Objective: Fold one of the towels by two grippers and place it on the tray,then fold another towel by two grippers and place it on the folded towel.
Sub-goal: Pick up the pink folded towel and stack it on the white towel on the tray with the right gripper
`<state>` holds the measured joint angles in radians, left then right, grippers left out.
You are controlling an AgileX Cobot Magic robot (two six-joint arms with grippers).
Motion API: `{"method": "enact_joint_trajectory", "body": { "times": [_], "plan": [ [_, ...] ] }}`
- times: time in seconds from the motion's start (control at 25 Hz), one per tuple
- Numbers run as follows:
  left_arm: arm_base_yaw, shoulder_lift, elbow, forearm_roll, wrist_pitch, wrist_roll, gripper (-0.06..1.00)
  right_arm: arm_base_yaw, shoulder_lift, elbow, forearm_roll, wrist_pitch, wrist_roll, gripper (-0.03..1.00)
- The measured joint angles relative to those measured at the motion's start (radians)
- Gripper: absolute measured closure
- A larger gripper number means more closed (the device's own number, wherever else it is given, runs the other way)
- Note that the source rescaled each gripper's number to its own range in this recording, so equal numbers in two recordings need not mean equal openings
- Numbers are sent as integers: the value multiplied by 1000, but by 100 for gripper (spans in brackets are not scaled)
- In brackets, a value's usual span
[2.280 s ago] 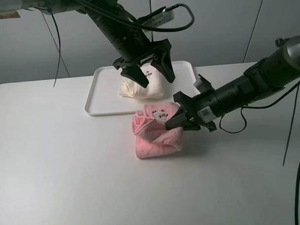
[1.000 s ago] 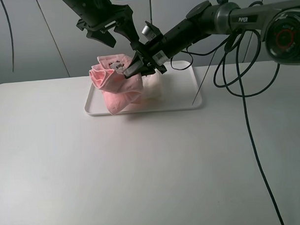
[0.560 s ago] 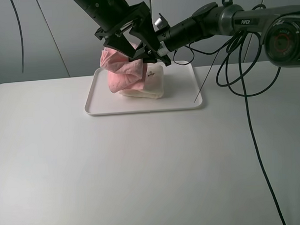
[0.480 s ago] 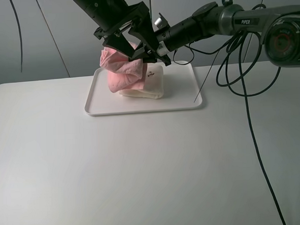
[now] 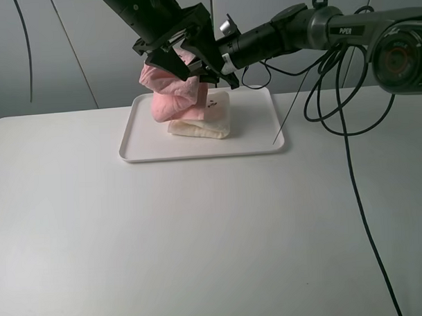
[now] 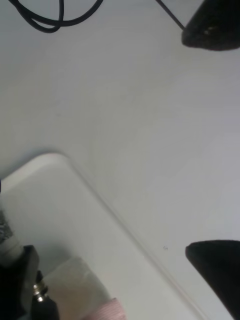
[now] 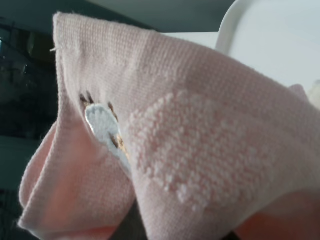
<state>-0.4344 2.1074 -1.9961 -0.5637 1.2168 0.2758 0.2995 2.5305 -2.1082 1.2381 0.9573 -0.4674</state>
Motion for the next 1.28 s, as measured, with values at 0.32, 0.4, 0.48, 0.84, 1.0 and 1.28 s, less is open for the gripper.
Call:
{"method": "enact_joint_trajectory", "body": {
  "times": [0.32,0.4,0.48,0.84,1.0,1.28],
  "plan": [
    [-2,0,0,0,0,7,-3,0,0,0,240,52,-41,85],
    [-2,0,0,0,0,7,-3,0,0,0,267,57,-55,85],
    [-2,0,0,0,0,7,-3,0,0,-4,266,58,-74,85],
    [-2,0,0,0,0,7,-3,0,0,-10,56,37,-94,85],
    [-2,0,0,0,0,7,-3,0,0,-10,-52,32,-52,85],
    [-2,0,0,0,0,10,-3,0,0,-10,-337,-3,83,85]
  ]
}}
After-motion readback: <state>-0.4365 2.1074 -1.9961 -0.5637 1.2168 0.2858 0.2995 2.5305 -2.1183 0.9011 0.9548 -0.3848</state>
